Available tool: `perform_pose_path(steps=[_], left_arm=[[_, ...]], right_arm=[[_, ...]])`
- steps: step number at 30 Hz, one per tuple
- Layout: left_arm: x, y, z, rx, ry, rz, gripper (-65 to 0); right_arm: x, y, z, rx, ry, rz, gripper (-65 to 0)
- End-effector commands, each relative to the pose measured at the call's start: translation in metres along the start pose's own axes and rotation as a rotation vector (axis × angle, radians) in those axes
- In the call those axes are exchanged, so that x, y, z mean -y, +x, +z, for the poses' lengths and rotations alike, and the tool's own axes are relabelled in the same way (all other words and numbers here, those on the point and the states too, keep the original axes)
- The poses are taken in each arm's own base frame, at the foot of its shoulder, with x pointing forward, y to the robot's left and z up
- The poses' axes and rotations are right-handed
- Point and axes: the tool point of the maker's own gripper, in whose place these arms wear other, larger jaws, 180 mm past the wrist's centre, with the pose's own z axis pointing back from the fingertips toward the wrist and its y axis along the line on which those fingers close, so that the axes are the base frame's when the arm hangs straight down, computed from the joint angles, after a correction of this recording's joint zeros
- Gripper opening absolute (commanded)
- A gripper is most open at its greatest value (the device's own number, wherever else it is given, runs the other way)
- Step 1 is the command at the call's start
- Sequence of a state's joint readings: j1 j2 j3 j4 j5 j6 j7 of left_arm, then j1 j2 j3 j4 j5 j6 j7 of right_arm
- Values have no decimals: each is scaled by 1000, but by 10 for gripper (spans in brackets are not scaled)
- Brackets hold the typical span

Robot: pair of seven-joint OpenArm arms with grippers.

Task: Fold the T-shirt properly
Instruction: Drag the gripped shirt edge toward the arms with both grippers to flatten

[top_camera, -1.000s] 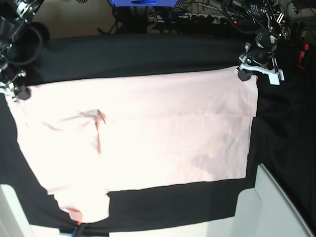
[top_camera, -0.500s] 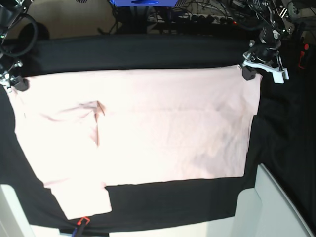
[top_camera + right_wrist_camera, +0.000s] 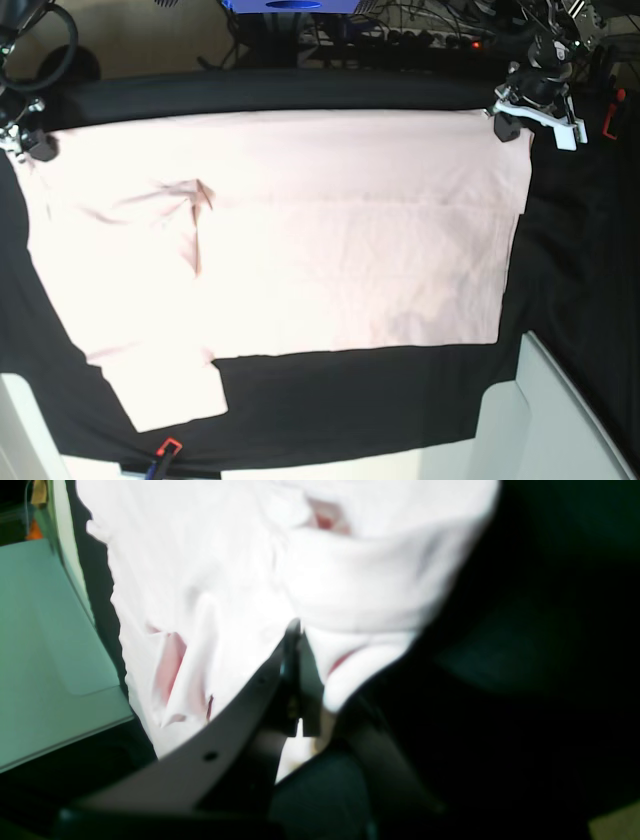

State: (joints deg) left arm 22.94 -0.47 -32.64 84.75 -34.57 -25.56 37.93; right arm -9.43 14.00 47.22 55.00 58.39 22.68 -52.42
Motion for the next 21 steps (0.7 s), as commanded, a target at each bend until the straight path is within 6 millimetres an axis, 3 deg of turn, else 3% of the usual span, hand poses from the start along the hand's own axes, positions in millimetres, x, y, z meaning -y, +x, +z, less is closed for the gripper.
perform_pose_path(steps=[1, 7, 21], left_arm=[[-5, 13, 4, 40, 10, -9, -650], [-14, -1, 11, 6, 29, -10, -650], [-23, -13, 20, -25, 49, -17, -650]], right_arm=[[-6, 19, 7, 50, 17, 24, -650], [4, 12, 12, 38, -4, 22, -650], [14, 6, 17, 26, -24, 20, -650]])
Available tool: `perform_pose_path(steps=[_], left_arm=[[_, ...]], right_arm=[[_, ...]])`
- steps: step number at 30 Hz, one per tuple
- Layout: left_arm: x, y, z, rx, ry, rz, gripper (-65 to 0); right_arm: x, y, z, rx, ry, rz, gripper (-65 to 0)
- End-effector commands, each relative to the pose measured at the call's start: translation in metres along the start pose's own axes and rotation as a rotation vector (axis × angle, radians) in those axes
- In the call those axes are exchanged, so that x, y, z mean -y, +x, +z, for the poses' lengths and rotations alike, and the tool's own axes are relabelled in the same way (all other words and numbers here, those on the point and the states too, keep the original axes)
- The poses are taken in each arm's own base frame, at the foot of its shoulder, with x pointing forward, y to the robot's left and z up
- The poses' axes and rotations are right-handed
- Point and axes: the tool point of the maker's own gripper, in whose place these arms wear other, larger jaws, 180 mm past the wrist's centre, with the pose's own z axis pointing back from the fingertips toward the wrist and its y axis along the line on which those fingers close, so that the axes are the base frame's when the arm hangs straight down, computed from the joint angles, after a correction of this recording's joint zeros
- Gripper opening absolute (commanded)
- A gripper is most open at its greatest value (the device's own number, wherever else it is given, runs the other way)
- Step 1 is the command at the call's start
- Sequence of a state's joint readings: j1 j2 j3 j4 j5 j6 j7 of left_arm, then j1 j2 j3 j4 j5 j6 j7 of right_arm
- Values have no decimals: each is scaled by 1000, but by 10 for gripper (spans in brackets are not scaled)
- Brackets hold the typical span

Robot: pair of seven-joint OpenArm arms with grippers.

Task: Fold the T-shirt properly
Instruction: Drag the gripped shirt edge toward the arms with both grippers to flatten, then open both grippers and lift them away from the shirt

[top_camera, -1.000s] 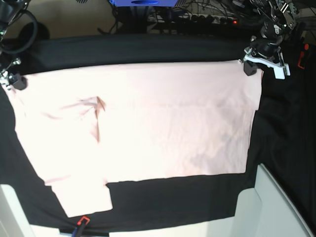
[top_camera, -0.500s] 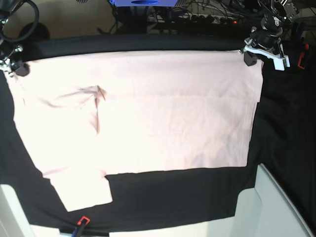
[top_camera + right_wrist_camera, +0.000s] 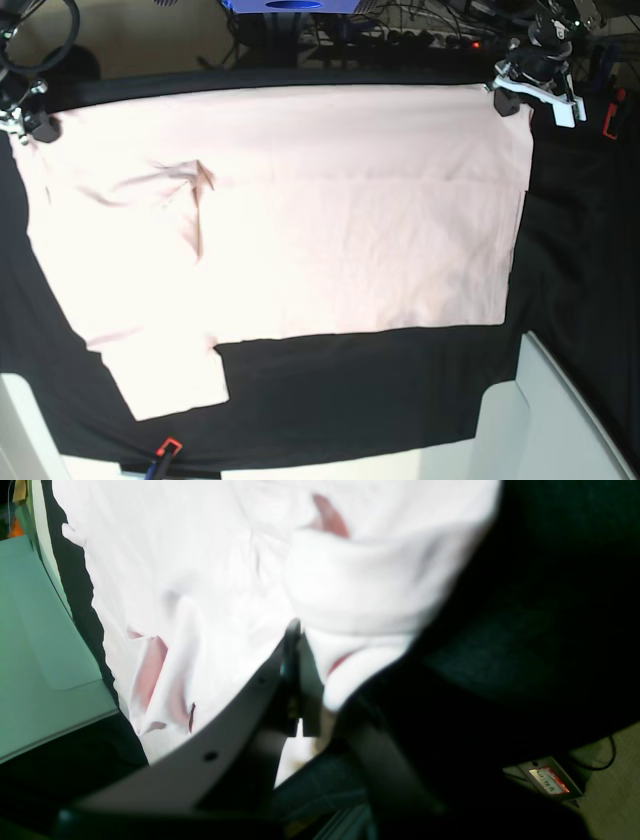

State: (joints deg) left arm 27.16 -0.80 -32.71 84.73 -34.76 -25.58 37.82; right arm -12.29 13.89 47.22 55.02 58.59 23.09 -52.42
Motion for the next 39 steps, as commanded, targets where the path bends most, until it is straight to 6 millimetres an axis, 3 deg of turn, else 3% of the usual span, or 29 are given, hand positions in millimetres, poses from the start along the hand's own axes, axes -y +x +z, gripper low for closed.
perform_pose_path(steps=[1, 9, 12, 16, 19, 24, 29, 32, 34, 37, 39], left_arm=[[-6, 11, 4, 34, 13, -11, -650], [-4, 14, 2, 38, 8, -14, -650], [-6, 12, 4, 35, 12, -13, -635], [-7, 12, 4, 34, 18, -10, -464], [-12, 14, 6, 33, 25, -23, -354], [-37, 4, 12, -8, 72, -24, -262], [-98, 3, 43, 37, 224, 83, -257], [-117, 23, 65, 105, 287, 83, -257], [-121, 43, 77, 160, 309, 61, -257], [-107, 77, 91, 233, 302, -28, -257], [-85, 98, 90, 270, 263, -92, -257]], right_arm=[[-5, 19, 7, 49, 12, 24, -650], [-5, 17, 6, 46, 11, 20, -640], [-4, 5, 3, 23, 18, -5, -548], [1, -6, 8, 20, 34, -88, -361], [4, -8, 13, 12, 39, -117, -347], [13, -1, 34, 39, 19, -111, -344], [21, 0, 66, 70, -19, -79, -340], [16, 2, 80, 83, -32, -33, -340], [3, 13, 88, 107, -34, 36, -340], [-23, 31, 93, 134, -18, 137, -340], [-45, 49, 87, 138, 4, 191, -338]])
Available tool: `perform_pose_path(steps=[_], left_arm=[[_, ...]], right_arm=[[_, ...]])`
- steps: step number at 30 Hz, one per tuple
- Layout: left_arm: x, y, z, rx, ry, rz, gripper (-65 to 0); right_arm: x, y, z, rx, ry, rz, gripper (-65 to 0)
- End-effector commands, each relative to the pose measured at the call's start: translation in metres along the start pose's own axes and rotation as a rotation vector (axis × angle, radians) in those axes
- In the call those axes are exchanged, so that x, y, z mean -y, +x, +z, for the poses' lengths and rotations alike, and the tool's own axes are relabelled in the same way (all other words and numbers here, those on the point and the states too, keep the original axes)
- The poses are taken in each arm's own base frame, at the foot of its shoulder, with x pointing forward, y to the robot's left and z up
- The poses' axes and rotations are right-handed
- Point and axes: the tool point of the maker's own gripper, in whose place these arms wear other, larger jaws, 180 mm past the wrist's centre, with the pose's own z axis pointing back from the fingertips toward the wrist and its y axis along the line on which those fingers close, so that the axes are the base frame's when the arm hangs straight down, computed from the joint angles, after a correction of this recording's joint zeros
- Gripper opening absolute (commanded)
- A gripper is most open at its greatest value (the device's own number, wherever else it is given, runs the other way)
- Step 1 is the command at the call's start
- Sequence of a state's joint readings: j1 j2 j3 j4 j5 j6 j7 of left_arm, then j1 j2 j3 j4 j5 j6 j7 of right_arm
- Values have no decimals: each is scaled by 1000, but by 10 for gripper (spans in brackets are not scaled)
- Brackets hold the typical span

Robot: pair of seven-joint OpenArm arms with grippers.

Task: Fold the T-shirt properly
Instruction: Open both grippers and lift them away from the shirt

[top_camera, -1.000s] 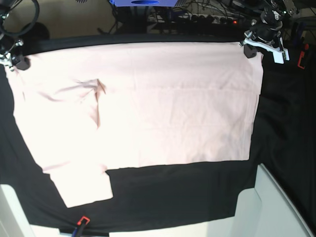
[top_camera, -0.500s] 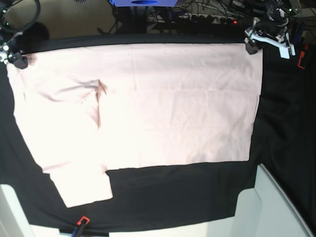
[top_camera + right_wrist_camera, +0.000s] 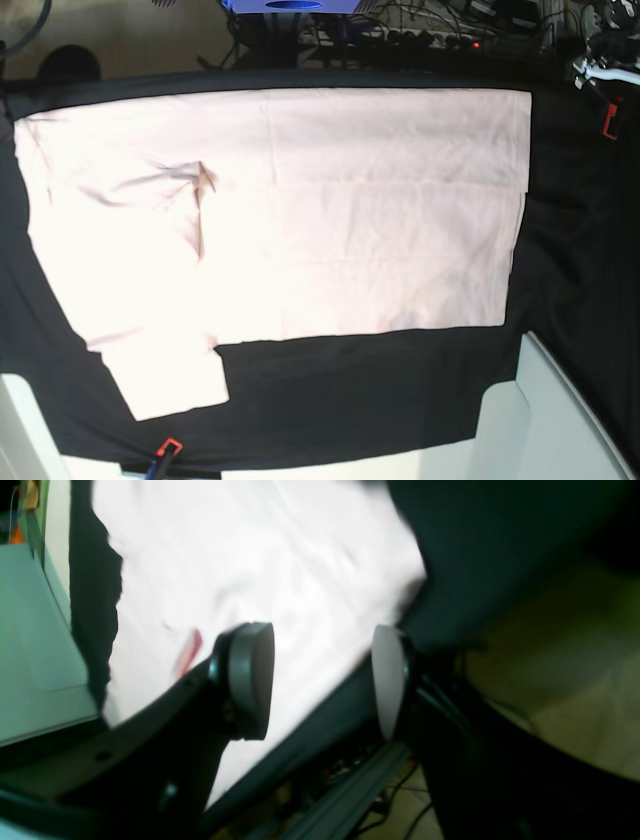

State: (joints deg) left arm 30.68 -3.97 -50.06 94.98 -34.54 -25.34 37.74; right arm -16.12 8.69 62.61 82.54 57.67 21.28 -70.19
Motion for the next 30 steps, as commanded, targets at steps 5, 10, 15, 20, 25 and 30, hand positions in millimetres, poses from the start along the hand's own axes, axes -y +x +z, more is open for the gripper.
perform_pose_path(steps=[5, 10, 15, 20, 25, 30], left_arm=[[49, 41, -18, 82, -106, -124, -257], [90, 46, -53, 43, -92, -353, -257], [107, 53, -84, 33, -88, -346, -257], [108, 56, -104, 14, -97, -315, -257], [103, 61, -105, 18, -87, -322, -257], [100, 63, -105, 21, -83, -326, -257]], right_arm=[[-55, 56, -34, 7, 118, 101, -338], [-89, 88, -86, -44, 120, 205, -338], [-101, 111, -140, 7, 11, 352, -337], [-90, 120, -178, 14, -74, 364, -337], [-65, 129, -189, 76, -161, 400, -337], [-65, 122, -196, 83, -176, 481, -335]])
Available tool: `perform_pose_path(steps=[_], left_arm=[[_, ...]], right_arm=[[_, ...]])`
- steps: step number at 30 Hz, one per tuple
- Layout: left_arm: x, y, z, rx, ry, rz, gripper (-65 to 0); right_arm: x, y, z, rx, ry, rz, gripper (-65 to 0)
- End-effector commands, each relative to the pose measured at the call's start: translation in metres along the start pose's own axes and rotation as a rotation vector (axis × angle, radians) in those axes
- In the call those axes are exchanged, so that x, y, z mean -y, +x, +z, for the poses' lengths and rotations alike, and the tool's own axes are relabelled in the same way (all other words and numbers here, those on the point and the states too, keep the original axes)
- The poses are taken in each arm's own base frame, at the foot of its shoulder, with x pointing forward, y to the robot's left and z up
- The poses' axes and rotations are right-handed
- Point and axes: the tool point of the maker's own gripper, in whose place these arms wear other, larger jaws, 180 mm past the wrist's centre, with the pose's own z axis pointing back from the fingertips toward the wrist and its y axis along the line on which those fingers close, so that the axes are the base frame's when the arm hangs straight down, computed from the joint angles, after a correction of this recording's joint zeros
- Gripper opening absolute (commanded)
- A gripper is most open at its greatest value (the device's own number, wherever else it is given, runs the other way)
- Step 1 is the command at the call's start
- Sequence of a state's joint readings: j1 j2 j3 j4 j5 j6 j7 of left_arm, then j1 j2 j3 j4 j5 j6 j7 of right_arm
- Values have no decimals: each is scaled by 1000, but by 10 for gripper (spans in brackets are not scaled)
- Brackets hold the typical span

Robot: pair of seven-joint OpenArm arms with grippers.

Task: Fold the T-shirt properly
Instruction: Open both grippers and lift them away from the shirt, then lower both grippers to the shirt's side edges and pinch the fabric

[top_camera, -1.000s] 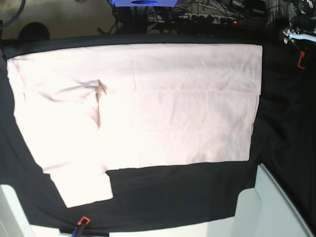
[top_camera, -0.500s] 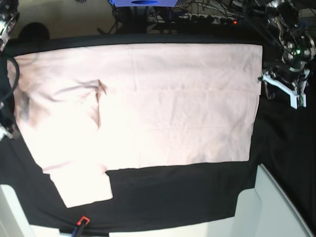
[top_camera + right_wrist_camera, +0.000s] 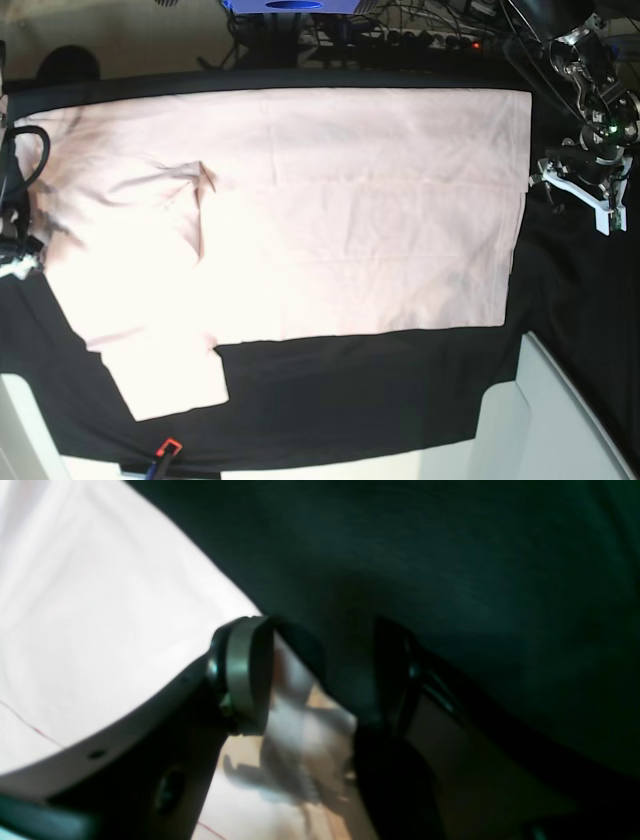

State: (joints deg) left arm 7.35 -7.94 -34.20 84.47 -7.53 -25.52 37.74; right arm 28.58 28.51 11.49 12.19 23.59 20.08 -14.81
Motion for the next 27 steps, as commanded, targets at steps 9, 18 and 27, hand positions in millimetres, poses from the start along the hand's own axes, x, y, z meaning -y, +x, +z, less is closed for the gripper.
perform_pose_path(steps=[9, 18, 27], left_arm=[[-7, 16, 3, 47, 16, -6, -257], [-2, 20, -4, 51, 2, 8, -257], [4, 36, -41, 33, -38, 97, -257]], right_arm=[[-43, 24, -4, 59, 124, 25, -335], [-63, 26, -8, 51, 151, 68, -342], [-73, 18, -11, 29, 163, 106, -650]])
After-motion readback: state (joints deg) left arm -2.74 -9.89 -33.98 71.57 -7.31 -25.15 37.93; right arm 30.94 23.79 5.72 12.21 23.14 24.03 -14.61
